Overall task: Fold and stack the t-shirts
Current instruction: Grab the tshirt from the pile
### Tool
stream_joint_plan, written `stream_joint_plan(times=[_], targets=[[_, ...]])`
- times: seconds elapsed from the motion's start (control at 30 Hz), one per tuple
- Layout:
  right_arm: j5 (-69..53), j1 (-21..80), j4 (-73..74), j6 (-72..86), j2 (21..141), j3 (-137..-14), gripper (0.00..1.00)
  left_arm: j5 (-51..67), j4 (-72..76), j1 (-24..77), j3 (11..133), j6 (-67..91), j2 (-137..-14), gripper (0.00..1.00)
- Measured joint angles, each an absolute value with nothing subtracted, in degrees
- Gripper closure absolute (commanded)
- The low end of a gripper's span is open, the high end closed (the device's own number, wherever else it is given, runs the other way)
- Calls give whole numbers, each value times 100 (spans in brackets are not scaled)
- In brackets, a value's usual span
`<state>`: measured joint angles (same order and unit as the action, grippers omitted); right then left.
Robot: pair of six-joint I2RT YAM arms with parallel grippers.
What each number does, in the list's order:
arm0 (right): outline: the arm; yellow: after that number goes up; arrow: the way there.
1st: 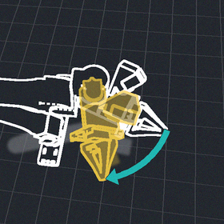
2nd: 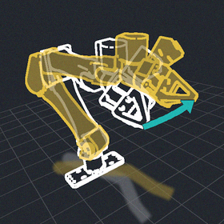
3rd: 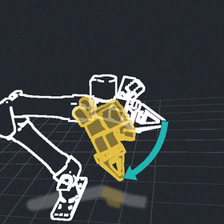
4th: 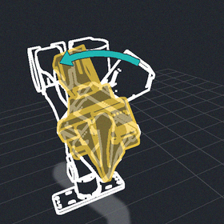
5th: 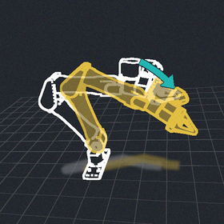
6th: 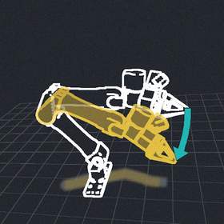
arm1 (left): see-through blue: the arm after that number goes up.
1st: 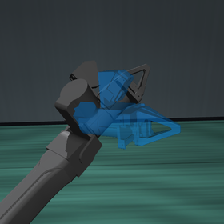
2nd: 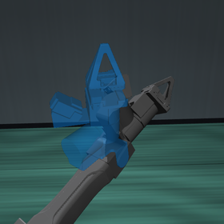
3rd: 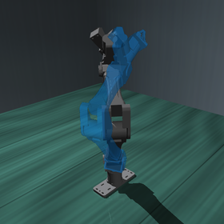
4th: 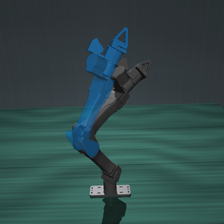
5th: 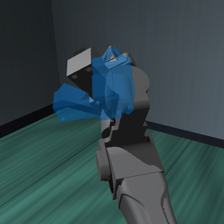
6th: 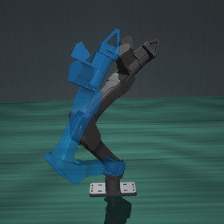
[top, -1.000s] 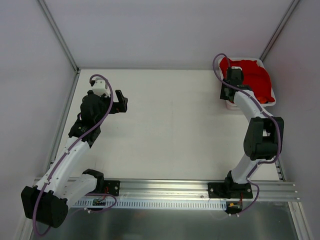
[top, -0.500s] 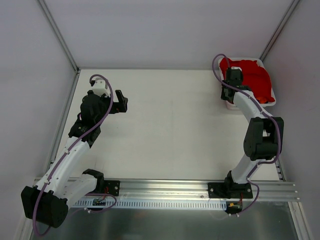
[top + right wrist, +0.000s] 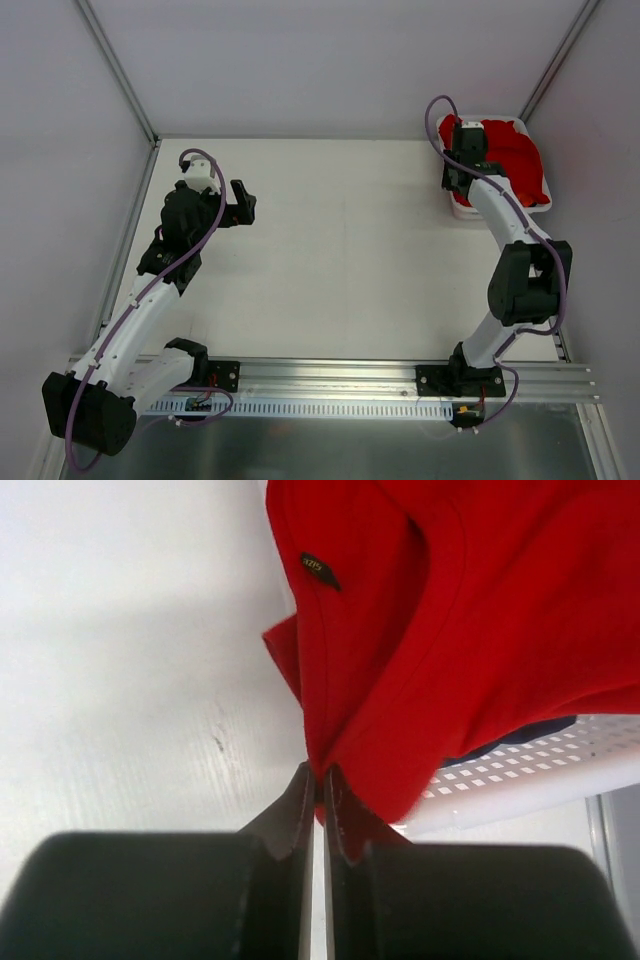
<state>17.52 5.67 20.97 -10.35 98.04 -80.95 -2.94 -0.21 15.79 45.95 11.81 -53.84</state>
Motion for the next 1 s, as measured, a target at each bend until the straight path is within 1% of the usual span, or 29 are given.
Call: stream_joint_plan(times=[0.17,0.37,0.67,0.77,1.0], targets=[[1747,821,2467,-1188,9432,-8799,100,-198,-21,1579,4595,1229,-5387,1],[1669,1179,2808,-1404,8700,-9793,100,-154,-19,1581,4587,1262,-5391,1],[1199,1441,3070,-1514,7603,-10755,100,-141,16,1581,4523,1288,-5404,1],[987,1446,3026,-1507,7321,-10938,100,-137,19,1581,4512,1295,-5404,1],[211,1452,2412,-1313,6460,-10761,100,-130,23,1584,4506,1308,-5404,1]])
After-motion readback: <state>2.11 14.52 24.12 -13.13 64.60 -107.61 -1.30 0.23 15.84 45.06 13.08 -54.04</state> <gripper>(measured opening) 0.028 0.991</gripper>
